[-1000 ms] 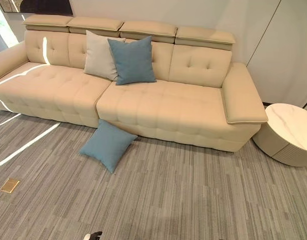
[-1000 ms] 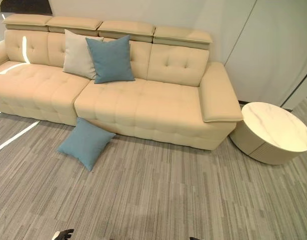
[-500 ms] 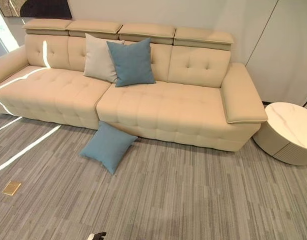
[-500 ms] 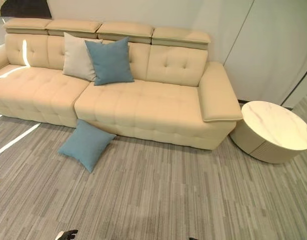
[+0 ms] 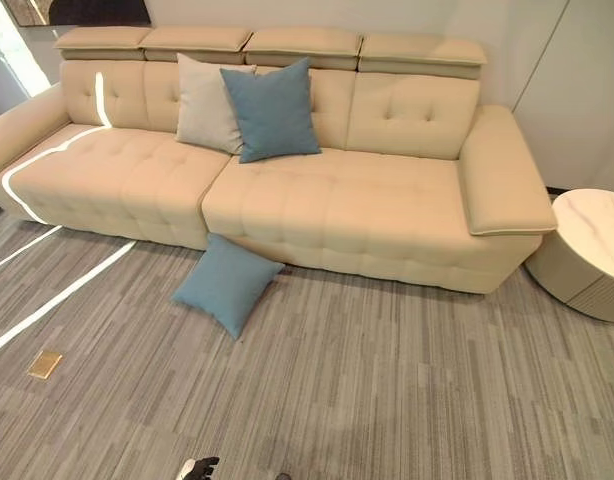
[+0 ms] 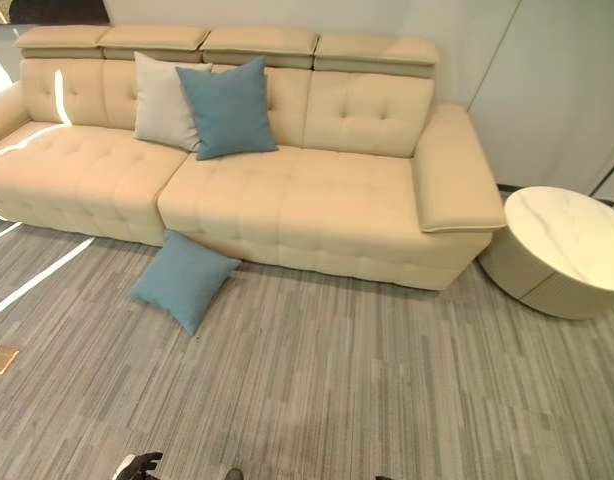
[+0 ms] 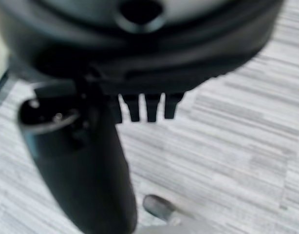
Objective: Pick up all the scattered cushions and arrange them neatly on the sofa.
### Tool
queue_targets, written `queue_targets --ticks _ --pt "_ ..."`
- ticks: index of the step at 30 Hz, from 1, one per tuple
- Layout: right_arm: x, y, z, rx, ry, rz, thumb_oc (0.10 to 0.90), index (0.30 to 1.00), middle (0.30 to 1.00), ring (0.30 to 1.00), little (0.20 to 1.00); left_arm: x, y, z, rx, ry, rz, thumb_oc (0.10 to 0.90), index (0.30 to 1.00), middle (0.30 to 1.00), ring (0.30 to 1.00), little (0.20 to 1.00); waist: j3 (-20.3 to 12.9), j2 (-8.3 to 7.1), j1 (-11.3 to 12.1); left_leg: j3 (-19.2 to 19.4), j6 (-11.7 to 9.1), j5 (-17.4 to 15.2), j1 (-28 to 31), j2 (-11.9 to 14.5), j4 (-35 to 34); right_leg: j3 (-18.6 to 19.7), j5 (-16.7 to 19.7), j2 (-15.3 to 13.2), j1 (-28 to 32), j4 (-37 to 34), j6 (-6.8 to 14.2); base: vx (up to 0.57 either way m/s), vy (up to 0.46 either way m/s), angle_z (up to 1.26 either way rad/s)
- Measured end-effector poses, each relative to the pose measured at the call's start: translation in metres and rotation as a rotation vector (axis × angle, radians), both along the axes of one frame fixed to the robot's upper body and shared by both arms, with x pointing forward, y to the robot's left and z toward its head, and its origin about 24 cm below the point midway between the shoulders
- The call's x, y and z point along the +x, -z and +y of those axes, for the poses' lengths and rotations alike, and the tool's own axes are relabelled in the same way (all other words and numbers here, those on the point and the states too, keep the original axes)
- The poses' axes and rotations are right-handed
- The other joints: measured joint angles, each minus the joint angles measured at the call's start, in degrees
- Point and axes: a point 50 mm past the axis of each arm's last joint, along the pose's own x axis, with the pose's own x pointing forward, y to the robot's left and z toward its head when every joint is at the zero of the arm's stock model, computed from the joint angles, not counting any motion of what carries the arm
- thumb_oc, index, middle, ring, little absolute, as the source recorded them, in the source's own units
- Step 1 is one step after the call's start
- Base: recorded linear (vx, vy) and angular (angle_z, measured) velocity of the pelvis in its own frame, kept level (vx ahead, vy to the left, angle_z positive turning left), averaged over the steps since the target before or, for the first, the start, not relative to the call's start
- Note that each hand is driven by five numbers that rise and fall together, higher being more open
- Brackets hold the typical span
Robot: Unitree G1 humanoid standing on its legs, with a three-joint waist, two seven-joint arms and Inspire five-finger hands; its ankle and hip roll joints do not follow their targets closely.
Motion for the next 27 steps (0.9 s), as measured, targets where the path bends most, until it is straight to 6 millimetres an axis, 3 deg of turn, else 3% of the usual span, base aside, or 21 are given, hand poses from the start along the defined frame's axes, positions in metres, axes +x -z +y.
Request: queue_targets --ticks 5,7,8,9,10,12,13,14,17,19,21,22,24,27 --pt "0.019 -0.005 -0.007 -0.02 -0.012 -0.044 0.8 0.9 0.9 0.9 0.9 0.012 -0.002 -0.003 -0.006 0.008 -0.028 0.8 0.9 0.9 0.9 0.9 2.1 0.18 0.8 -0.9 -1.1 0.9 -2.6 -0.2 1.8 -3.8 -0.1 0.1 -0.3 0.0 -0.4 -0.05 0.018 0.42" --pt "0.022 -0.009 -0.015 -0.044 -0.012 -0.057 0.8 0.9 0.9 0.9 0.9 0.019 -0.004 -0.004 -0.009 0.012 -0.045 0.8 0.9 0.9 0.9 0.9 2.8 -0.02 0.5 0.7 -0.6 -0.2 -4.5 -0.4 2.8 -7.8 -0.4 -0.1 -0.5 0.0 -1.2 -0.02 0.043 0.69" --pt "0.021 -0.009 -0.016 -0.049 -0.011 -0.056 0.8 0.9 0.9 0.9 0.9 0.023 -0.005 -0.004 -0.009 0.012 -0.055 0.8 0.9 0.9 0.9 0.9 2.9 -0.45 0.2 3.2 0.6 -1.4 -4.8 0.0 3.7 -9.2 -0.6 -0.6 -0.6 0.0 -1.6 0.03 0.093 0.92" --pt "0.02 -0.009 -0.017 -0.054 -0.008 -0.053 0.8 0.9 0.9 0.9 0.9 0.025 -0.006 -0.001 0.002 0.012 -0.058 0.8 0.9 0.9 0.9 0.9 3.5 -2.13 -0.4 9.7 0.8 -1.8 -6.1 0.4 6.7 -12.3 -0.7 -2.3 -0.3 0.0 -1.7 0.04 0.125 0.96" --pt "0.019 -0.008 -0.017 -0.056 -0.007 -0.051 0.8 0.9 0.9 0.9 0.9 0.029 -0.007 -0.001 0.002 0.013 -0.066 0.8 0.9 0.9 0.9 0.9 3.6 -2.68 -0.7 13.2 0.8 -1.9 -6.5 1.0 7.6 -13.5 -0.8 -3.0 -0.3 0.0 -1.6 0.04 0.101 1.07" --pt "0.014 -0.008 -0.019 -0.062 0.0 -0.04 0.8 0.9 0.9 0.9 0.9 0.03 -0.006 -0.004 -0.005 0.015 -0.063 0.8 0.9 0.9 0.9 0.9 3.5 -2.51 -2.1 19.7 1.7 -2.4 -6.9 3.2 8.9 -16.1 -1.2 -3.7 -0.2 0.4 -0.9 0.11 0.103 0.84" --pt "0.014 -0.008 -0.019 -0.061 0.001 -0.038 0.8 0.9 0.9 0.9 0.9 0.027 -0.006 -0.005 -0.008 0.012 -0.058 0.8 0.9 0.9 0.9 0.9 3.2 -2.03 -2.1 19.5 2.0 -2.6 -6.4 3.7 8.5 -16.3 -1.5 -3.6 -0.2 0.8 -0.3 0.2 0.199 0.5" --pt "0.015 -0.008 -0.018 -0.058 0.0 -0.039 0.8 0.9 0.9 0.9 0.9 0.022 -0.004 -0.006 -0.014 0.001 -0.042 0.8 0.9 0.9 0.9 0.9 2.8 -1.14 -2.4 19.2 1.9 -2.2 -4.9 4.1 6.5 -16.1 -1.8 -3.2 -0.1 1.9 0.2 0.14 0.189 0.19" --pt "0.018 -0.007 -0.012 -0.041 -0.002 -0.048 0.8 0.9 0.9 0.9 0.9 0.019 -0.002 -0.007 -0.019 -0.001 -0.028 0.8 0.9 0.9 0.9 0.9 2.9 -1.09 -2.8 17.9 1.5 -2.1 -2.4 3.7 4.1 -14.3 -2.2 -4.3 -0.4 5.8 0.1 0.14 0.258 0.26" --pt "0.023 -0.005 -0.002 -0.004 -0.007 -0.064 0.8 0.9 0.9 0.9 0.9 0.027 -0.006 -0.002 -0.023 -0.021 -0.062 0.8 0.9 0.9 0.9 0.9 1.9 -3.45 -0.9 17.7 3.3 -3.5 -0.6 0.6 3.4 -9.5 -6.8 -9.8 -4.3 18.2 3.4 0.12 0.247 0.24" --pt "0.037 -0.009 0.001 0.009 -0.001 -0.119 0.8 0.9 0.9 0.9 0.9 0.031 -0.009 0.004 -0.029 -0.039 -0.09 0.8 0.9 0.9 0.9 0.9 3.2 -3.04 -0.6 17.1 4.8 -4.0 1.0 0.2 3.4 -7.0 -6.9 -14.4 -12.5 37.8 4.7 0.11 0.185 0.19" --pt "0.041 -0.01 0.002 0.011 -0.006 -0.129 0.8 0.9 0.9 0.9 0.9 0.033 -0.011 0.008 -0.018 -0.038 -0.097 0.8 0.9 0.9 0.9 0.9 3.4 -3.19 -0.4 16.6 5.9 -4.8 1.4 -0.3 3.4 -5.2 -7.7 -15.2 -14.3 41.1 6.7 0.18 0.136 0.27" --pt "0.05 -0.012 0.006 0.022 -0.013 -0.152 0.8 0.9 0.9 0.9 0.9 0.032 -0.013 0.015 -0.006 -0.057 -0.1 0.8 0.9 0.9 0.9 0.9 3.8 -3.52 -0.1 15.6 7.1 -5.6 2.7 -0.6 2.3 -2.2 -8.6 -13.8 -16.6 41.0 7.9 0.2 0.037 0.16" --pt "0.061 -0.016 0.009 0.047 0.004 -0.209 0.8 0.9 0.9 0.9 0.9 0.039 -0.015 0.015 -0.016 -0.071 -0.124 0.8 0.9 0.9 0.9 0.9 5.1 -1.65 -0.9 12.6 6.5 -4.8 3.9 0.8 0.3 5.7 -8.9 -4.9 -19.0 30.4 6.9 0.12 -0.007 0.49"
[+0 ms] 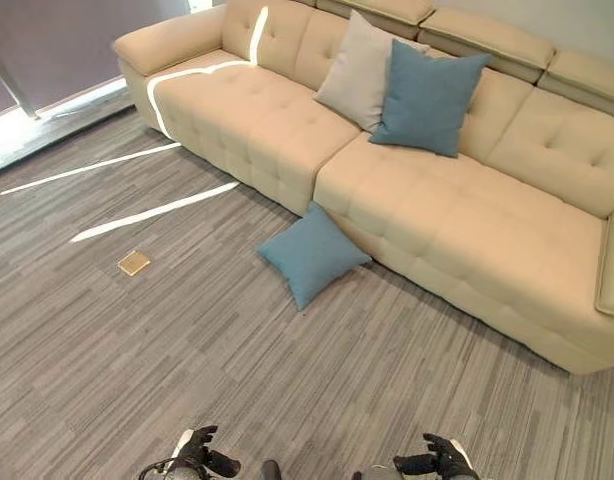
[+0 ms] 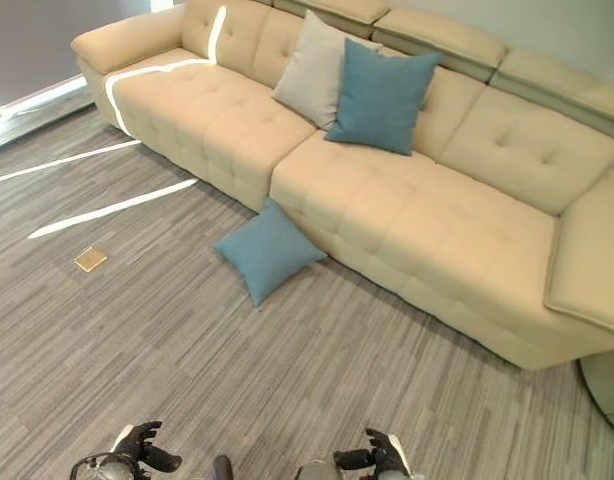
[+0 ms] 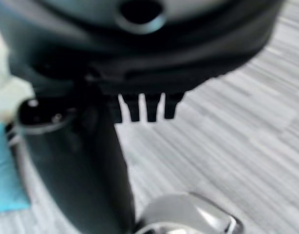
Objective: Pick up all the scattered cushions and arrange them neatly on the sofa.
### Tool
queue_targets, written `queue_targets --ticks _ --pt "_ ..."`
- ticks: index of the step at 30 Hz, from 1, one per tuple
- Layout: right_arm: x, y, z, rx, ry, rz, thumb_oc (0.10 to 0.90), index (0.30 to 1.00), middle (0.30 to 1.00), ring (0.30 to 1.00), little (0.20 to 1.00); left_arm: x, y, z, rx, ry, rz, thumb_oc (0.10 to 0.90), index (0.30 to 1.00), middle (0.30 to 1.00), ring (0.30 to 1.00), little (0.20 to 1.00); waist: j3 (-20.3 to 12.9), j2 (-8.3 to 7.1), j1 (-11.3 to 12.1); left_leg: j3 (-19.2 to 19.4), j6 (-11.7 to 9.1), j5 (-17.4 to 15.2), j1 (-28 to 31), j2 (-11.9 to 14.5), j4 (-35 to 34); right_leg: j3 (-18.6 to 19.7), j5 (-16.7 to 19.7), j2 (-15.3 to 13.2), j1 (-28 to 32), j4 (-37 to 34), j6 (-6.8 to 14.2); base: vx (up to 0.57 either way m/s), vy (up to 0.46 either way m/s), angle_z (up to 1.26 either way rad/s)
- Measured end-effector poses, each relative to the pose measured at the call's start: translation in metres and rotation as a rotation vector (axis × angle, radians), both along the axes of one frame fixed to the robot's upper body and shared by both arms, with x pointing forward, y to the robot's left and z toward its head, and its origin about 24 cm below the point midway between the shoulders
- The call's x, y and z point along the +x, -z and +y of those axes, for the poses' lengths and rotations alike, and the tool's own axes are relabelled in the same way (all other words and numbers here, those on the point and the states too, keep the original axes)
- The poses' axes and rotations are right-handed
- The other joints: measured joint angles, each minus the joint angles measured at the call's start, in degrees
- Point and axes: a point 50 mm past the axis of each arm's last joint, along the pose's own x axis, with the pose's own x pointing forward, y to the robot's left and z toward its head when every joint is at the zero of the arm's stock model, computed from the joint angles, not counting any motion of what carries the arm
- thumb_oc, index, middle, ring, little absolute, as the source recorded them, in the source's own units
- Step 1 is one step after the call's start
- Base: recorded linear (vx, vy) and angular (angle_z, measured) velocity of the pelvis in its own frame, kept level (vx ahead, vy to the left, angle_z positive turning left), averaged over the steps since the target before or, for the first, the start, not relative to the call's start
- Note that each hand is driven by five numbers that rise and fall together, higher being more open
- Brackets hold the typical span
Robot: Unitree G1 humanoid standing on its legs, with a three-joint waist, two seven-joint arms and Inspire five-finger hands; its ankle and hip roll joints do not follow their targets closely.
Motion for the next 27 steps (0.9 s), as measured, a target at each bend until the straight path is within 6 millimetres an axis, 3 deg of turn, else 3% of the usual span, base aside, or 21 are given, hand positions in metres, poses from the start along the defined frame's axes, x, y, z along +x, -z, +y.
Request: queue_targets --ticks 1,3,4,5,6,7,9,10,13,15,16,17,19,20,24,26,27 --pt "-0.004 0.001 0.0 0.019 0.035 -0.006 0.8 0.9 0.9 0.9 0.9 0.004 -0.002 -0.003 -0.017 -0.006 -0.034 0.8 0.9 0.9 0.9 0.9 0.5 -0.44 -0.2 -0.6 -1.4 1.0 0.5 -0.2 -0.3 0.6 1.9 2.2 -1.2 -6.0 -1.8 0.12 -0.025 0.66" --pt "-0.006 0.001 0.001 0.03 0.053 -0.007 0.8 0.9 0.9 0.9 0.9 0.006 -0.001 -0.008 -0.031 -0.003 -0.044 0.8 0.9 0.9 0.9 0.9 0.6 -1.06 -0.3 -1.8 -1.2 0.1 1.4 -1.3 -0.3 -0.7 6.2 2.1 -3.0 -8.4 -3.5 0.27 -0.063 0.42" --pt "-0.005 0.001 0.0 0.046 0.08 -0.018 0.8 0.9 0.9 0.9 0.9 0.005 0.0 -0.011 -0.046 -0.018 -0.048 0.8 0.9 0.9 0.9 0.9 0.6 -0.75 -0.2 -2.7 -0.3 -2.0 1.5 -1.1 -0.3 1.4 7.2 3.0 -5.1 -8.5 -3.7 0.22 -0.057 0.26" --pt "-0.003 0.001 0.0 0.052 0.094 -0.024 0.8 0.9 0.9 0.9 0.9 0.005 -0.001 -0.01 -0.047 -0.03 -0.051 0.8 0.9 0.9 0.9 0.9 0.6 -0.24 -0.7 -3.6 -0.7 -2.1 1.3 -0.7 -0.2 3.7 7.9 4.0 -5.6 -10.5 -3.0 0.22 -0.069 0.8" --pt "-0.008 0.002 0.001 0.06 0.107 -0.014 0.8 0.9 0.9 0.9 0.9 0.004 0.0 -0.012 -0.06 -0.034 -0.051 0.8 0.9 0.9 0.9 0.9 0.7 -0.42 -2.0 -6.0 -2.1 -2.1 2.0 -0.9 -0.3 2.8 14.5 3.1 -4.5 -14.9 -2.5 0.31 -0.11 0.87" --pt "-0.012 0.003 -0.001 0.057 0.111 -0.001 0.8 0.9 0.9 0.9 0.9 0.003 0.001 -0.016 -0.07 -0.035 -0.047 0.8 0.9 0.9 0.9 0.9 0.7 0.04 -1.9 -6.7 -2.4 -2.8 3.1 -0.2 -0.2 1.9 14.8 3.8 -2.5 -16.2 -6.1 0.25 -0.092 0.88" --pt "-0.016 0.004 -0.002 0.057 0.115 0.009 0.8 0.9 0.9 0.9 0.9 -0.004 0.005 -0.022 -0.091 -0.036 -0.03 0.8 0.9 0.9 0.9 0.9 0.5 0.55 -2.1 -7.2 -3.5 -3.1 3.6 1.0 2.5 0.6 14.4 4.7 2.2 -19.6 -6.7 0.15 -0.088 0.38" --pt "-0.018 0.004 -0.005 0.053 0.114 0.003 0.8 0.9 0.9 0.9 0.9 -0.008 0.006 -0.026 -0.104 -0.036 -0.027 0.8 0.9 0.9 0.9 0.9 0.0 -0.1 -1.6 -6.9 -4.1 -3.5 3.6 1.1 6.4 0.1 14.7 5.0 5.9 -22.0 -8.5 0.14 -0.103 0.36" --pt "-0.004 -0.002 -0.008 0.047 0.103 -0.038 0.8 0.9 0.9 0.9 0.9 0.001 0.004 -0.029 -0.113 -0.028 -0.056 0.8 0.9 0.9 0.9 0.9 0.0 -1.61 -2.0 -5.7 -10.4 -5.8 -3.4 0.4 20.7 -1.8 15.1 3.9 8.9 -25.7 -9.5 0.04 -0.066 0.35" --pt "0.002 -0.004 -0.01 0.042 0.097 -0.062 0.8 0.9 0.9 0.9 0.9 0.004 0.003 -0.03 -0.118 -0.024 -0.063 0.8 0.9 0.9 0.9 0.9 -0.1 -1.85 -2.1 -4.1 -10.4 -5.8 -6.9 1.0 25.9 -2.6 15.0 3.7 9.8 -26.4 -9.7 0.11 -0.088 0.21" --pt "0.005 -0.006 -0.01 0.042 0.095 -0.075 0.8 0.9 0.9 0.9 0.9 0.005 0.003 -0.03 -0.117 -0.026 -0.066 0.8 0.9 0.9 0.9 0.9 0.0 -2.24 -1.9 -1.7 -11.2 -5.3 -9.6 1.8 29.1 -3.4 14.1 3.1 10.6 -27.2 -11.0 0.23 -0.042 0.7" --pt "0.001 -0.004 -0.011 0.041 0.102 -0.057 0.8 0.9 0.9 0.9 0.9 0.01 0.001 -0.031 -0.12 -0.021 -0.079 0.8 0.9 0.9 0.9 0.9 0.2 -3.07 -2.3 5.2 -10.9 -5.3 -13.1 5.0 30.5 -5.3 14.2 3.1 13.4 -30.5 -11.0 0.26 -0.019 0.7" --pt "0.0 -0.004 -0.011 0.041 0.103 -0.052 0.8 0.9 0.9 0.9 0.9 0.012 0.0 -0.032 -0.133 -0.019 -0.089 0.8 0.9 0.9 0.9 0.9 0.3 -3.21 -1.4 6.1 -10.4 -4.9 -13.8 5.3 22.6 -5.4 13.1 3.2 13.9 -30.5 -11.2 0.26 0.023 0.35" --pt "-0.001 -0.003 -0.01 0.043 0.102 -0.049 0.8 0.9 0.9 0.9 0.9 0.013 0.0 -0.03 -0.141 -0.042 -0.092 0.8 0.9 0.9 0.9 0.9 0.3 -3.14 -1.3 5.5 -10.0 -2.4 -14.3 4.9 14.5 -5.4 12.7 3.4 14.3 -30.4 -10.3 0.24 0.053 -0.04" --pt "0.004 -0.004 -0.009 0.042 0.092 -0.057 0.8 0.9 0.9 0.9 0.9 0.013 -0.001 -0.028 -0.14 -0.053 -0.094 0.8 0.9 0.9 0.9 0.9 0.1 -2.24 -1.1 4.8 -10.3 5.5 -16.7 5.0 5.0 -3.9 10.0 4.0 16.8 -30.8 -7.7 0.26 0.102 -0.26" --pt "-0.005 -0.001 -0.01 0.038 0.099 -0.03 0.8 0.9 0.9 0.9 0.9 0.009 0.001 -0.027 -0.14 -0.056 -0.084 0.8 0.9 0.9 0.9 0.9 -0.1 -1.53 -1.3 4.7 -8.7 7.5 -16.1 5.0 2.0 -3.3 9.3 4.4 19.0 -30.4 -7.0 0.17 0.091 -0.36" --pt "-0.018 0.003 -0.011 0.033 0.109 0.005 0.8 0.9 0.9 0.9 0.9 0.0 0.003 -0.026 -0.137 -0.061 -0.063 0.8 0.9 0.9 0.9 0.9 -1.0 -0.94 -1.2 4.4 -5.3 12.8 -15.0 5.0 3.3 -2.0 7.4 4.1 21.4 -30.4 -5.1 0.32 0.225 -0.4"
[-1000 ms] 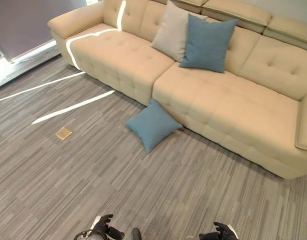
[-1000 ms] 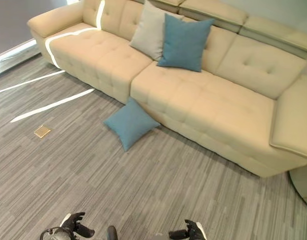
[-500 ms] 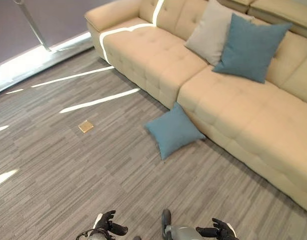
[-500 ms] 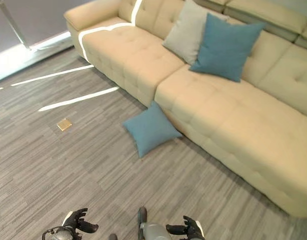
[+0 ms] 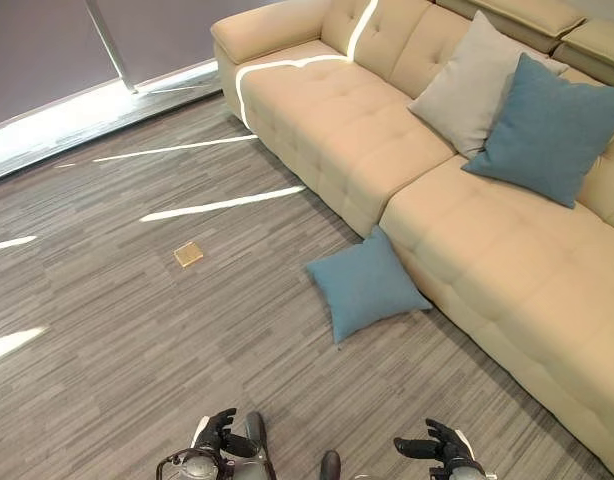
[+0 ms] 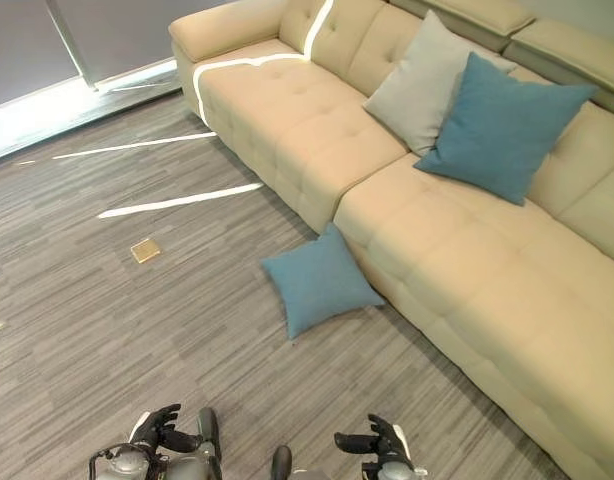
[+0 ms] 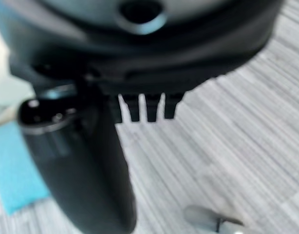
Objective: Pick up all the scattered cushions and arrange them neatly on the sofa.
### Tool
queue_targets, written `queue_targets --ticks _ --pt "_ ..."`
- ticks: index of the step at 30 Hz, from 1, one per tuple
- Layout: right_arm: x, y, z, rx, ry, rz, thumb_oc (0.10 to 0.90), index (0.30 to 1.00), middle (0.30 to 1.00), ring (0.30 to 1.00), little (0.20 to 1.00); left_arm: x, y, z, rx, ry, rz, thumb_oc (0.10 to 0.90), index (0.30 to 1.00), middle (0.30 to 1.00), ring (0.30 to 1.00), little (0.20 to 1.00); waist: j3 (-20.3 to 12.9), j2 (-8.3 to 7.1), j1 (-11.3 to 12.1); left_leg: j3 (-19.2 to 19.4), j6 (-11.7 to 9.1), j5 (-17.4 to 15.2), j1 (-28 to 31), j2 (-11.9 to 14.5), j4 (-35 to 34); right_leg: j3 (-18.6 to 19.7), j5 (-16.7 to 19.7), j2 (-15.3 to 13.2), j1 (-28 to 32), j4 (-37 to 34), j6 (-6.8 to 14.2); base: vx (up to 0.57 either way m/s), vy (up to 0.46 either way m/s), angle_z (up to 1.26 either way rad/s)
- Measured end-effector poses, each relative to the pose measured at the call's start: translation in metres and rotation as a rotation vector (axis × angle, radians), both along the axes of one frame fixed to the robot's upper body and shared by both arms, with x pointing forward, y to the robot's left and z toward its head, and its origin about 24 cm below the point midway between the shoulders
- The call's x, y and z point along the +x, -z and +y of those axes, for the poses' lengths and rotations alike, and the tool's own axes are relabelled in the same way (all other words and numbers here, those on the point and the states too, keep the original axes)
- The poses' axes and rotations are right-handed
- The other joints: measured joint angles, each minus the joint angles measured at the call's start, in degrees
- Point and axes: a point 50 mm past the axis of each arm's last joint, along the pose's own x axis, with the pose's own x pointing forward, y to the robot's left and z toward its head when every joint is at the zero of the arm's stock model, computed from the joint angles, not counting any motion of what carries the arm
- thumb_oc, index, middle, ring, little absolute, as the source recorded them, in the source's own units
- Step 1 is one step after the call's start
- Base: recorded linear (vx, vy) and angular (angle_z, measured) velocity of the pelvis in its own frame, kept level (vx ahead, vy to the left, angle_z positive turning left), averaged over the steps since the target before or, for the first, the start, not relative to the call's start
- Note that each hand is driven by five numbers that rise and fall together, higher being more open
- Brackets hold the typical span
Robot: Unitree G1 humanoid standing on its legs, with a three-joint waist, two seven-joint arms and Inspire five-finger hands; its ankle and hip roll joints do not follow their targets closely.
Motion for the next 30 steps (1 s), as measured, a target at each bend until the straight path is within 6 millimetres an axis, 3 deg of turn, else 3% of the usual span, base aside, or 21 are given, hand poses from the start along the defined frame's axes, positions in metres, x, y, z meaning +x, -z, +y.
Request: queue_targets --ticks 1,3,5,6,8,9,10,11,12,13,14,16,17,19,20,21,24,25,27,29,30 --pt "-0.004 0.003 0.005 0.014 0.001 0.013 0.8 0.9 0.9 0.9 0.9 -0.001 0.0 0.005 0.014 0.0 0.005 0.8 0.9 0.9 0.9 0.9 -1.1 -1.77 -0.2 0.7 1.5 -1.4 0.8 -1.8 -0.2 0.5 -1.1 -1.9 0.1 0.6 1.3 0.33 0.259 -0.37" --pt "-0.011 0.005 0.008 0.023 0.004 0.032 0.8 0.9 0.9 0.9 0.9 0.004 -0.003 0.008 0.022 -0.001 -0.008 0.8 0.9 0.9 0.9 0.9 -1.4 -2.87 -0.4 1.9 3.2 -3.1 2.4 -4.2 -1.5 1.2 -2.2 -4.5 -0.9 4.3 2.7 0.18 0.157 -0.19" --pt "-0.011 0.006 0.009 0.022 0.004 0.041 0.8 0.9 0.9 0.9 0.9 0.004 -0.002 0.006 0.019 0.002 0.001 0.8 0.9 0.9 0.9 0.9 -0.6 -1.5 -0.5 2.5 4.1 -2.4 5.5 -4.4 -3.6 1.1 -3.8 -5.5 -3.4 12.7 4.2 0.14 0.173 -0.23" --pt "-0.015 0.007 0.012 0.031 -0.007 0.053 0.8 0.9 0.9 0.9 0.9 0.004 -0.002 0.008 0.028 0.011 0.002 0.8 0.9 0.9 0.9 0.9 -0.5 -1.09 -0.3 2.5 6.2 -5.0 8.1 -5.2 -3.6 1.2 -5.0 -7.3 -7.5 24.8 6.1 0.2 0.244 -0.07" --pt "-0.012 0.006 0.011 0.03 0.005 0.033 0.8 0.9 0.9 0.9 0.9 0.009 -0.004 0.01 0.041 0.026 -0.008 0.8 0.9 0.9 0.9 0.9 -0.2 -0.65 -0.9 2.3 7.0 -6.5 9.7 -6.3 -3.6 3.5 -5.8 -9.0 -13.5 38.5 7.3 0.12 0.144 0.18" --pt "0.011 -0.001 0.012 0.028 -0.017 -0.034 0.8 0.9 0.9 0.9 0.9 0.009 -0.007 0.02 0.082 0.061 0.003 0.8 0.9 0.9 0.9 0.9 0.3 -0.19 -1.4 2.5 7.1 -7.8 12.3 -6.8 -3.6 4.0 -6.3 -8.8 -23.0 45.2 7.5 0.51 0.085 0.33" --pt "0.015 -0.002 0.012 0.028 -0.022 -0.042 0.8 0.9 0.9 0.9 0.9 0.008 -0.006 0.02 0.082 0.058 0.009 0.8 0.9 0.9 0.9 0.9 0.5 -0.21 -1.2 2.3 7.8 -9.8 13.6 -6.8 -3.5 4.0 -6.1 -8.9 -24.3 42.5 7.4 0.57 0.07 0.03" --pt "0.026 -0.006 0.012 0.026 -0.024 -0.066 0.8 0.9 0.9 0.9 0.9 -0.003 -0.001 0.019 0.08 0.049 0.055 0.8 0.9 0.9 0.9 0.9 0.9 1.18 -1.1 2.9 7.2 -13.2 14.2 -5.2 -3.6 -3.9 -7.3 -9.4 -24.8 30.9 5.1 0.6 0.004 -0.4" --pt "0.029 -0.006 0.013 0.026 -0.026 -0.063 0.8 0.9 0.9 0.9 0.9 -0.007 0.001 0.019 0.079 0.045 0.074 0.8 0.9 0.9 0.9 0.9 1.2 1.71 -1.1 3.5 6.8 -13.3 14.4 -4.4 -3.7 -6.4 -6.6 -8.5 -24.8 24.0 4.6 0.18 -0.059 -0.58" --pt "0.032 -0.007 0.015 0.028 -0.041 -0.071 0.8 0.9 0.9 0.9 0.9 -0.012 0.002 0.021 0.081 0.038 0.095 0.8 0.9 0.9 0.9 0.9 1.5 1.22 -1.2 4.8 6.3 -13.0 15.2 -4.4 -3.8 -7.6 -3.8 -8.1 -25.5 17.7 5.0 0.22 -0.082 -0.32" --pt "0.025 -0.005 0.016 0.031 -0.039 -0.063 0.8 0.9 0.9 0.9 0.9 -0.021 0.005 0.022 0.085 0.043 0.119 0.8 0.9 0.9 0.9 0.9 1.8 -0.82 -1.7 6.3 4.2 -14.2 17.8 -5.0 -3.8 -11.6 1.4 -10.0 -25.8 15.3 4.4 0.23 -0.095 -0.15" --pt "0.015 -0.002 0.015 0.029 -0.031 -0.039 0.8 0.9 0.9 0.9 0.9 -0.036 0.009 0.019 0.073 0.043 0.149 0.8 0.9 0.9 0.9 0.9 0.1 -0.96 -1.8 6.7 2.7 -15.9 19.8 -4.2 -3.6 -12.9 4.3 -9.8 -25.5 17.4 3.4 0.2 -0.091 -0.19" --pt "0.008 0.0 0.014 0.027 -0.029 -0.02 0.8 0.9 0.9 0.9 0.9 -0.041 0.01 0.018 0.069 0.042 0.163 0.8 0.9 0.9 0.9 0.9 -0.7 -0.85 -1.6 6.3 1.7 -16.8 21.0 -3.3 -3.1 -12.1 7.4 -8.6 -24.5 16.8 0.9 0.14 -0.066 -0.18" --pt "0.006 0.0 0.009 0.013 -0.026 -0.01 0.8 0.9 0.9 0.9 0.9 -0.037 0.011 0.011 0.046 0.057 0.156 0.8 0.9 0.9 0.9 0.9 -1.2 0.56 -1.6 5.0 1.7 -17.4 21.1 -1.2 -1.0 -12.2 6.4 -6.0 -22.5 15.5 -1.6 0.18 -0.125 -0.02" --pt "0.005 0.0 0.008 0.011 -0.027 -0.008 0.8 0.9 0.9 0.9 0.9 -0.035 0.011 0.009 0.044 0.064 0.153 0.8 0.9 0.9 0.9 0.9 -1.2 0.44 -1.6 4.4 1.6 -17.5 20.4 -0.6 1.9 -12.4 6.9 -5.5 -21.1 14.3 -3.6 0.18 -0.208 0.03" --pt "0.001 0.0 0.005 0.004 -0.023 0.001 0.8 0.9 0.9 0.9 0.9 -0.028 0.01 0.005 0.035 0.079 0.137 0.8 0.9 0.9 0.9 0.9 -1.4 0.25 -2.1 3.7 -1.9 -16.7 18.8 0.8 10.4 -12.1 6.6 -4.4 -16.4 10.5 -4.2 0.12 -0.168 0.0" --pt "0.0 0.0 0.004 -0.002 -0.04 0.008 0.8 0.9 0.9 0.9 0.9 -0.015 0.007 0.001 0.036 0.099 0.101 0.8 0.9 0.9 0.9 0.9 -1.6 -0.88 -1.3 0.9 -8.2 -15.2 11.0 2.0 30.5 -9.8 6.8 -4.0 -11.2 4.9 -5.0 0.07 -0.064 -0.29" --pt "0.002 0.0 0.003 -0.004 -0.042 0.005 0.8 0.9 0.9 0.9 0.9 -0.013 0.006 0.001 0.036 0.101 0.093 0.8 0.9 0.9 0.9 0.9 -1.6 -0.91 -1.2 0.2 -9.1 -15.9 9.2 1.8 32.8 -9.5 7.0 -3.9 -10.5 4.1 -5.1 0.13 0.035 -0.57" --pt "0.004 -0.001 0.001 -0.01 -0.043 -0.001 0.8 0.9 0.9 0.9 0.9 -0.007 0.004 -0.003 0.025 0.11 0.062 0.8 0.9 0.9 0.9 0.9 -1.4 -1.27 -2.0 -0.3 -7.4 -17.4 5.3 1.0 29.4 -7.4 6.6 -4.0 -7.9 2.4 -5.6 0.21 0.069 -0.52" --pt "0.004 -0.001 0.002 -0.01 -0.045 0.004 0.8 0.9 0.9 0.9 0.9 -0.002 0.003 -0.004 0.022 0.114 0.043 0.8 0.9 0.9 0.9 0.9 -1.2 -1.66 -1.8 -1.2 -6.9 -17.3 4.5 0.6 20.5 -5.7 6.5 -3.6 -5.8 0.2 -5.2 0.16 0.066 -0.59" --pt "0.004 -0.002 0.0 -0.014 -0.05 0.003 0.8 0.9 0.9 0.9 0.9 -0.002 0.003 -0.005 0.021 0.115 0.043 0.8 0.9 0.9 0.9 0.9 -1.2 -1.02 -1.6 -2.8 -5.7 -15.6 4.1 0.7 12.1 -4.0 6.5 -2.9 -5.5 0.0 -5.0 0.17 0.078 -0.7"
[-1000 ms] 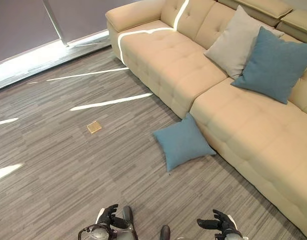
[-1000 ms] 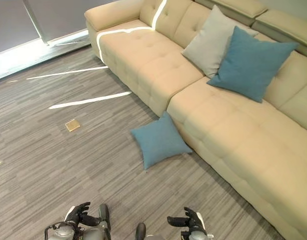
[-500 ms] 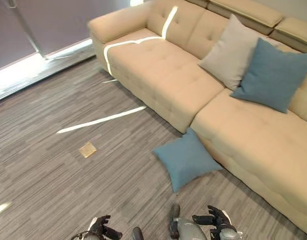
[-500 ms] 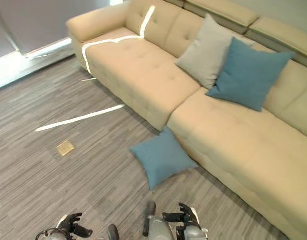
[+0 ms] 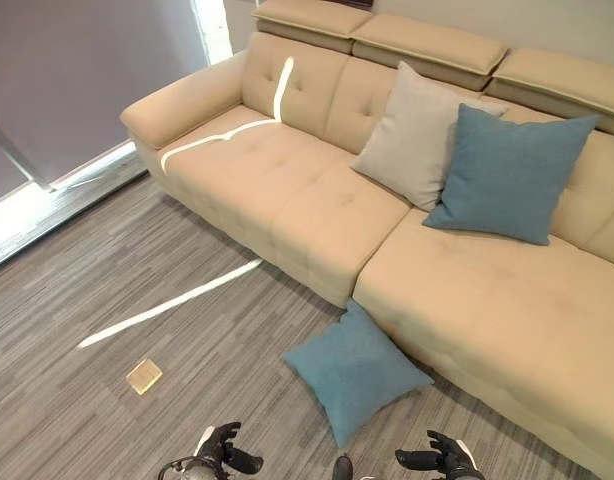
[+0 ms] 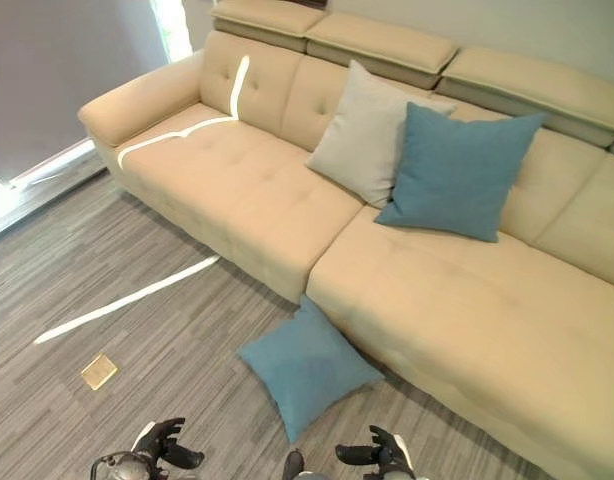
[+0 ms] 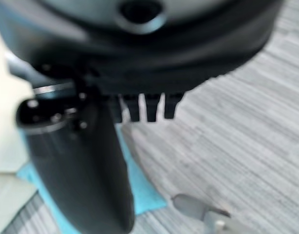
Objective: Pick up all the scattered cushions and arrange them neatly on the sofa.
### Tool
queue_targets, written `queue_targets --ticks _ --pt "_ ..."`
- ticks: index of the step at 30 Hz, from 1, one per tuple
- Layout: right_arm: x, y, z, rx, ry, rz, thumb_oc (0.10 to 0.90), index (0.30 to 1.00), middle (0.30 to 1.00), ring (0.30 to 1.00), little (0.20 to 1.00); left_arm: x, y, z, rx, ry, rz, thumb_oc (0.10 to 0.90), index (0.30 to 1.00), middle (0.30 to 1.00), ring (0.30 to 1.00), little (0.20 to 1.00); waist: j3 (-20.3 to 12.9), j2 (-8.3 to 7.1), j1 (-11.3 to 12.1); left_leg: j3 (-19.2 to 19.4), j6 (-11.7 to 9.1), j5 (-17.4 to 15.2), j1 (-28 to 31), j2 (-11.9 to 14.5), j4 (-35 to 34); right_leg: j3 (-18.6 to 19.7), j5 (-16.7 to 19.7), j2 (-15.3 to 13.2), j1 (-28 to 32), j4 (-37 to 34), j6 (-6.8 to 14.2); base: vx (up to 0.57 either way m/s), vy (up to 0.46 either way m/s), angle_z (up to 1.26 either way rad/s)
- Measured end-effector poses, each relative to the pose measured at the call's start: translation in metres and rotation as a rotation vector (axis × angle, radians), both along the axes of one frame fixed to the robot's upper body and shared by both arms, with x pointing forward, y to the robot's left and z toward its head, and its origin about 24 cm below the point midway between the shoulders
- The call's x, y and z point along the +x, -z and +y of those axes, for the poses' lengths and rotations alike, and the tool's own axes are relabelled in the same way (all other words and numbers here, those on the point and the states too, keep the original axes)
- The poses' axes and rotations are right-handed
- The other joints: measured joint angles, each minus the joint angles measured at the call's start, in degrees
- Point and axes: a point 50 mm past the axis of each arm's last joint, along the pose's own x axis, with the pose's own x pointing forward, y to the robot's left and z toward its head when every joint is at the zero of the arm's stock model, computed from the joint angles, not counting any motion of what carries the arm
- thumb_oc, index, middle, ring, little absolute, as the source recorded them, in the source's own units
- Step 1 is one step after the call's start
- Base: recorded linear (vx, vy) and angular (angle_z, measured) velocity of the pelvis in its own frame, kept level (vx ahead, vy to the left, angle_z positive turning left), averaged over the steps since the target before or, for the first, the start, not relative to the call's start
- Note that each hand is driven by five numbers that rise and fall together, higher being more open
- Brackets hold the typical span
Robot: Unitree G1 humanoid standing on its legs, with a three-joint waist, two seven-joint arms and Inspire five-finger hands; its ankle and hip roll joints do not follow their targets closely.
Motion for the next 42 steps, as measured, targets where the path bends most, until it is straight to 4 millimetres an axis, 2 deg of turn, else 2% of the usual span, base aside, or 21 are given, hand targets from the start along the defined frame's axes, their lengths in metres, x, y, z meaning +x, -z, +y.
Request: queue_targets --ticks 2,3,4,5,7,8,10,12,15,18,21,23,26,27,28,31,34,37,39,41,42 --pt "0.001 0.0 0.0 -0.003 -0.007 -0.002 0.8 0.9 0.9 0.9 0.9 0.0 0.0 0.001 0.001 -0.003 0.004 0.8 0.9 0.9 0.9 0.9 0.3 -0.46 0.1 -4.5 0.4 3.0 -1.6 -0.6 -5.9 2.4 -0.6 0.0 0.7 0.0 0.8 0.19 0.075 -0.77" --pt "-0.001 0.001 -0.001 -0.007 -0.004 0.013 0.8 0.9 0.9 0.9 0.9 0.004 -0.001 0.0 0.0 -0.009 -0.006 0.8 0.9 0.9 0.9 0.9 0.2 -0.08 0.9 -11.5 -0.2 5.2 -1.9 -2.0 -10.5 5.1 -1.3 0.3 0.8 0.0 2.1 0.17 0.106 -0.92" --pt "-0.006 0.002 -0.003 -0.014 0.002 0.034 0.8 0.9 0.9 0.9 0.9 0.004 -0.001 -0.001 -0.008 -0.018 -0.008 0.8 0.9 0.9 0.9 0.9 0.3 0.62 1.4 -13.0 0.5 7.1 -2.5 -1.7 -10.9 6.4 -1.5 0.8 1.1 0.0 2.9 0.18 0.145 -1.0" --pt "-0.007 0.001 -0.01 -0.03 0.001 0.035 0.8 0.9 0.9 0.9 0.9 0.004 0.0 -0.005 -0.018 -0.014 -0.007 0.8 0.9 0.9 0.9 0.9 0.2 2.41 1.1 -13.9 2.0 12.2 -2.5 -1.1 -10.4 7.2 -2.2 1.8 1.8 -0.1 4.0 0.18 0.145 -0.61" --pt "-0.018 0.004 -0.006 -0.02 0.014 0.06 0.8 0.9 0.9 0.9 0.9 -0.001 0.002 -0.002 -0.011 -0.025 0.014 0.8 0.9 0.9 0.9 0.9 -0.4 0.69 0.1 -14.0 2.3 11.8 -0.3 -3.0 -11.6 8.4 -3.2 -0.2 2.9 0.1 5.0 0.12 0.138 -0.27" --pt "-0.025 0.007 -0.004 -0.012 0.017 0.078 0.8 0.9 0.9 0.9 0.9 -0.003 0.002 0.0 -0.01 -0.03 0.018 0.8 0.9 0.9 0.9 0.9 -0.9 -0.07 0.3 -12.9 3.7 11.2 1.7 -4.6 -14.0 9.8 -4.3 -1.9 3.0 0.7 7.0 0.21 0.283 -0.29" --pt "-0.028 0.008 -0.001 0.0 0.022 0.086 0.8 0.9 0.9 0.9 0.9 -0.001 0.001 0.002 -0.001 -0.031 0.018 0.8 0.9 0.9 0.9 0.9 -1.1 -1.25 -0.1 -10.1 5.9 10.5 3.9 -6.6 -15.7 12.0 -4.5 -4.5 2.0 2.5 8.1 0.13 0.205 -0.65" --pt "-0.02 0.007 0.003 0.011 0.016 0.061 0.8 0.9 0.9 0.9 0.9 -0.006 0.003 0.004 0.003 -0.035 0.034 0.8 0.9 0.9 0.9 0.9 -0.8 -0.2 0.3 -8.5 6.4 10.1 4.5 -6.9 -15.7 12.8 -6.7 -4.8 0.0 5.1 10.8 0.03 0.187 -0.6" --pt "-0.011 0.007 0.013 0.033 0.002 0.043 0.8 0.9 0.9 0.9 0.9 0.0 -0.002 0.012 0.023 -0.032 0.004 0.8 0.9 0.9 0.9 0.9 -0.5 0.25 1.5 -4.3 7.7 8.9 3.9 -7.8 -15.7 14.8 -5.4 -5.1 -3.5 5.9 10.6 -0.05 0.135 -0.66" --pt "0.02 -0.001 0.02 0.046 -0.023 -0.038 0.8 0.9 0.9 0.9 0.9 0.0 -0.005 0.023 0.051 -0.029 0.0 0.8 0.9 0.9 0.9 0.9 1.4 0.71 2.1 0.8 8.3 8.4 2.7 -6.8 -15.7 16.0 -3.9 -5.1 -8.2 7.5 11.6 -0.07 0.092 -0.84" --pt "0.033 -0.007 0.021 0.044 -0.034 -0.091 0.8 0.9 0.9 0.9 0.9 0.003 -0.007 0.027 0.061 -0.028 -0.008 0.8 0.9 0.9 0.9 0.9 2.3 0.56 1.9 3.5 8.4 8.2 2.2 -6.2 -15.7 9.3 -2.0 -5.7 -10.0 7.2 10.4 -0.01 0.062 -0.53" --pt "0.035 -0.008 0.02 0.041 -0.037 -0.089 0.8 0.9 0.9 0.9 0.9 0.003 -0.007 0.027 0.061 -0.027 -0.01 0.8 0.9 0.9 0.9 0.9 2.5 0.46 3.1 5.8 7.9 7.5 2.9 -5.3 -15.7 1.5 -1.3 -5.7 -11.4 7.8 9.6 0.01 0.03 -0.57" --pt "0.028 -0.006 0.017 0.032 -0.032 -0.076 0.8 0.9 0.9 0.9 0.9 0.004 -0.007 0.024 0.052 -0.026 -0.016 0.8 0.9 0.9 0.9 0.9 2.5 0.66 3.1 7.0 7.2 7.1 3.6 -4.5 -15.7 0.1 -0.9 -4.6 -11.2 7.1 9.1 0.05 -0.04 -0.32" --pt "0.027 -0.006 0.017 0.033 -0.032 -0.072 0.8 0.9 0.9 0.9 0.9 0.003 -0.006 0.024 0.051 -0.026 -0.014 0.8 0.9 0.9 0.9 0.9 2.6 0.73 3.5 8.1 6.7 6.9 4.0 -3.8 -15.7 -3.3 -0.9 -4.9 -11.2 6.8 8.9 0.11 -0.1 -0.32" --pt "0.021 -0.004 0.015 0.027 -0.026 -0.059 0.8 0.9 0.9 0.9 0.9 -0.002 -0.004 0.022 0.048 -0.024 0.001 0.8 0.9 0.9 0.9 0.9 2.6 1.09 2.7 7.6 6.4 6.7 5.1 -3.4 -15.7 -4.5 -0.7 -4.0 -8.9 4.9 8.6 0.09 -0.087 -0.11" --pt "0.007 -0.002 0.004 0.0 -0.009 -0.024 0.8 0.9 0.9 0.9 0.9 0.002 -0.004 0.014 0.031 -0.007 -0.011 0.8 0.9 0.9 0.9 0.9 2.2 2.53 3.0 6.7 6.2 6.6 5.5 -2.9 -15.6 -4.1 -0.5 -2.8 -6.7 2.5 8.3 0.03 -0.052 0.11" --pt "0.006 -0.004 -0.004 -0.025 -0.006 -0.021 0.8 0.9 0.9 0.9 0.9 0.008 -0.005 0.005 0.006 0.0 -0.034 0.8 0.9 0.9 0.9 0.9 2.4 3.75 2.7 4.4 6.2 6.5 4.0 -2.9 -12.0 -4.5 0.2 -2.9 -5.2 0.9 7.2 -0.03 -0.045 0.13" --pt "0.018 -0.008 -0.004 -0.032 -0.015 -0.052 0.8 0.9 0.9 0.9 0.9 0.015 -0.007 0.003 0.002 0.003 -0.056 0.8 0.9 0.9 0.9 0.9 2.7 3.28 3.2 -1.4 6.0 6.4 -0.2 -3.3 -4.3 -4.1 0.1 -3.4 -5.1 0.4 6.0 0.05 0.011 -0.01" --pt "0.027 -0.011 -0.004 -0.035 -0.022 -0.076 0.8 0.9 0.9 0.9 0.9 0.013 -0.006 0.0 -0.004 0.002 -0.051 0.8 0.9 0.9 0.9 0.9 3.0 2.8 3.2 -3.2 4.3 5.3 -2.3 -2.6 -0.5 -3.8 0.2 -3.7 -4.6 0.0 4.9 0.12 0.063 -0.09" --pt "0.034 -0.014 -0.003 -0.038 -0.035 -0.103 0.8 0.9 0.9 0.9 0.9 0.011 -0.005 -0.002 -0.012 0.003 -0.044 0.8 0.9 0.9 0.9 0.9 3.2 2.38 3.2 -4.6 3.2 4.8 -2.0 -2.3 -3.0 -2.8 -0.5 -3.7 -4.0 0.0 3.9 0.12 0.103 -0.23" --pt "0.038 -0.016 -0.001 -0.038 -0.046 -0.121 0.8 0.9 0.9 0.9 0.9 0.015 -0.006 -0.005 -0.009 0.024 -0.052 0.8 0.9 0.9 0.9 0.9 3.3 2.45 3.1 -6.0 3.2 5.3 -3.1 -1.4 -7.3 -2.5 -0.5 -2.9 -4.0 0.0 4.0 0.13 0.155 -0.31"
